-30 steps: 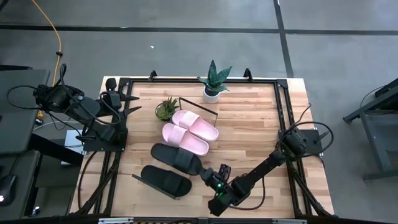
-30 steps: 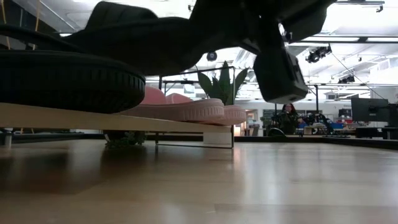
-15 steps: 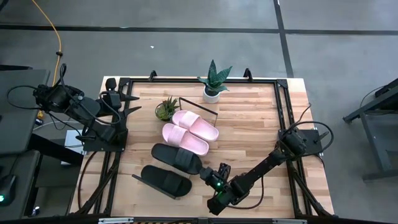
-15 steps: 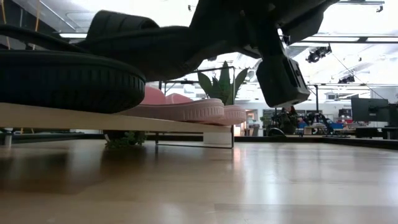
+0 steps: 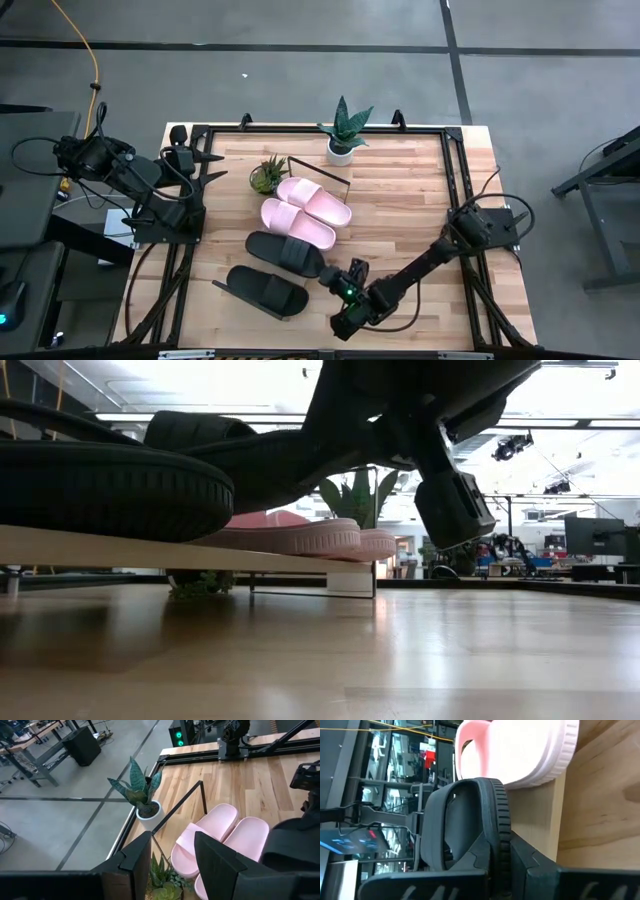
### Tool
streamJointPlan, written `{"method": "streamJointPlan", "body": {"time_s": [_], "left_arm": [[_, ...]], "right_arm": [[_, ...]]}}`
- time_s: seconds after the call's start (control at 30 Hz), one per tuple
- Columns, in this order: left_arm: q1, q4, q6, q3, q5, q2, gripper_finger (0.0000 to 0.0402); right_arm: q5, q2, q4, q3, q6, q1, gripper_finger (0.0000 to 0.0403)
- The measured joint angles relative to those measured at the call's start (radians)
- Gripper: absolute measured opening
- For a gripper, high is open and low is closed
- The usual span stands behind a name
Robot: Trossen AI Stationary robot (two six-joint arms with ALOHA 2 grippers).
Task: Pick and place slides into the shelf
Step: Put the black slide on the shelf
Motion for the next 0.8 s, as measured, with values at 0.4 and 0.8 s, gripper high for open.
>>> {"method": "streamJointPlan", "body": {"time_s": [0.4,0.8], "left_arm": [[0.0,0.0,0.0,0.0,0.0,0.0,0.0138],[0.0,-0.007,0.0,0.0,0.0,0.0,0.0138]], "right_arm": [[-0.066,0.0,0.004,0.0,0.004,-0.013,0.0008],[-0.104,-0.001,-0.004,0.0,0.001,-0.025,0.0016]]}}
